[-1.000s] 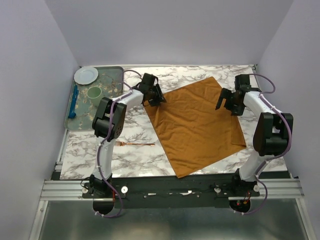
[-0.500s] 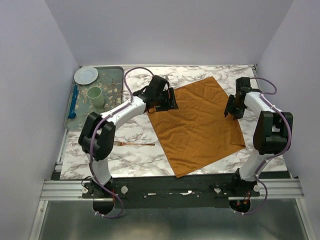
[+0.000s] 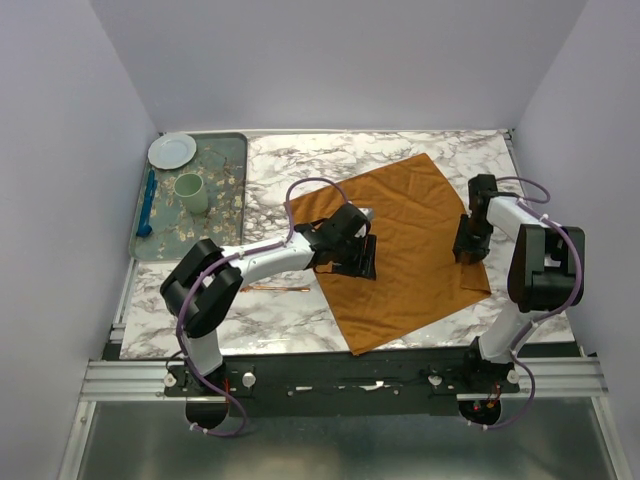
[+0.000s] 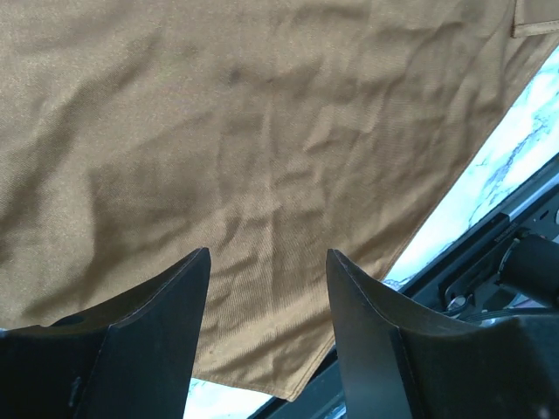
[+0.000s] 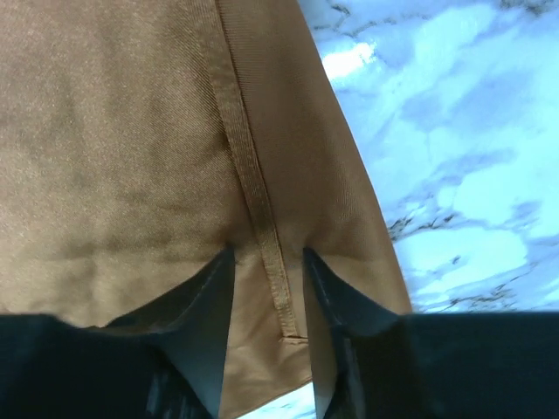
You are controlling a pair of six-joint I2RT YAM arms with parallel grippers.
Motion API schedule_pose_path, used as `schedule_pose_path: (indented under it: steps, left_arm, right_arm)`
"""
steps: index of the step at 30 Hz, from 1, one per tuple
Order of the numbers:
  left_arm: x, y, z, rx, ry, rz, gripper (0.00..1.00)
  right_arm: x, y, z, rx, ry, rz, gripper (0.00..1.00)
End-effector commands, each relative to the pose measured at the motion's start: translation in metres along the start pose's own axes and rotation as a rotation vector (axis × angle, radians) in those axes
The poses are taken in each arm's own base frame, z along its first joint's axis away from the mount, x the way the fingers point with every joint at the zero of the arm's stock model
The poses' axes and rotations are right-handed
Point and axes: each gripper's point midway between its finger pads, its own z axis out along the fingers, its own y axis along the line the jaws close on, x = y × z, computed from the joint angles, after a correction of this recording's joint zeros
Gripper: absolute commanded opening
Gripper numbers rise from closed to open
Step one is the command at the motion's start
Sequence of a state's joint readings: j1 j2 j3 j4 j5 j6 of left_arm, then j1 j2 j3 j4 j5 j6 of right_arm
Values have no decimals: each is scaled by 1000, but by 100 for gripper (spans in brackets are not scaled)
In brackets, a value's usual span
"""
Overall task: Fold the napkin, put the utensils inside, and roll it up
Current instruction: Flatten the napkin out
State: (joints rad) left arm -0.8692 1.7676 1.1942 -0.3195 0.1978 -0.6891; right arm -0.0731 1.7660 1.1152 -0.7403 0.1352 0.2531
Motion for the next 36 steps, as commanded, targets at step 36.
schedule_pose_path:
  steps: [36]
  left_arm:
    - [23,35,26,-76,39,-91,67]
  right_arm:
    - [-1,-20,8,58,-39,41,15]
